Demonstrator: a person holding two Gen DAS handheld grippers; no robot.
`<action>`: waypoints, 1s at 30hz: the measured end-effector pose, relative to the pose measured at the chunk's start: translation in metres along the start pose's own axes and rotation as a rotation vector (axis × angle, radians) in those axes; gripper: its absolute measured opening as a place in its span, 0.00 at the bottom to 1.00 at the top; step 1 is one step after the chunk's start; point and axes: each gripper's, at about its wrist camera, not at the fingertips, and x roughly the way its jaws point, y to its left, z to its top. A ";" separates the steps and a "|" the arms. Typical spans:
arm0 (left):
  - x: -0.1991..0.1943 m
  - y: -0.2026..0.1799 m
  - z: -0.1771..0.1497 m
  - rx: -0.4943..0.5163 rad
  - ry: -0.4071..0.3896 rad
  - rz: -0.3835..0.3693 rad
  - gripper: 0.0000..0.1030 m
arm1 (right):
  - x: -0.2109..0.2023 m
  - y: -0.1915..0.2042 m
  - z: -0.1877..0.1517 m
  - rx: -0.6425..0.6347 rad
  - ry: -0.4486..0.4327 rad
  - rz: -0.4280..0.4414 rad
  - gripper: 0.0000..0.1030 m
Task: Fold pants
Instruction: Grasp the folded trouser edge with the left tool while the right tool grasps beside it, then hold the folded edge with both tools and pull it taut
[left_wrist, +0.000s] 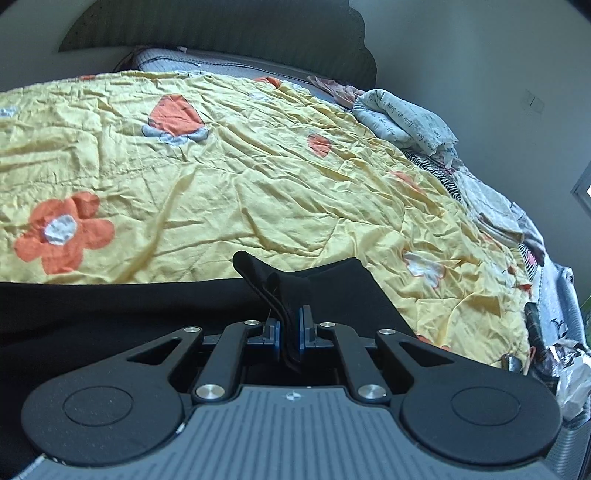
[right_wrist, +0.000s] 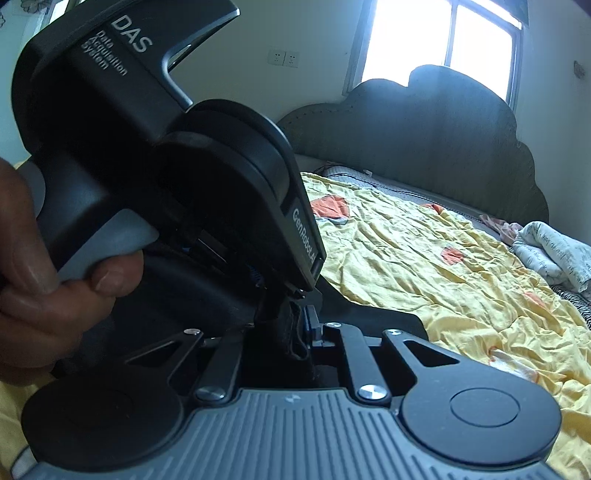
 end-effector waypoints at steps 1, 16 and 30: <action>-0.002 0.001 0.000 0.008 -0.002 0.008 0.07 | 0.000 0.000 0.001 0.005 -0.001 0.006 0.11; -0.025 0.015 -0.007 0.068 -0.023 0.068 0.07 | 0.006 -0.007 0.006 0.065 -0.007 0.082 0.11; -0.041 0.036 -0.015 0.113 -0.032 0.149 0.07 | 0.018 -0.029 0.005 0.128 -0.015 0.177 0.11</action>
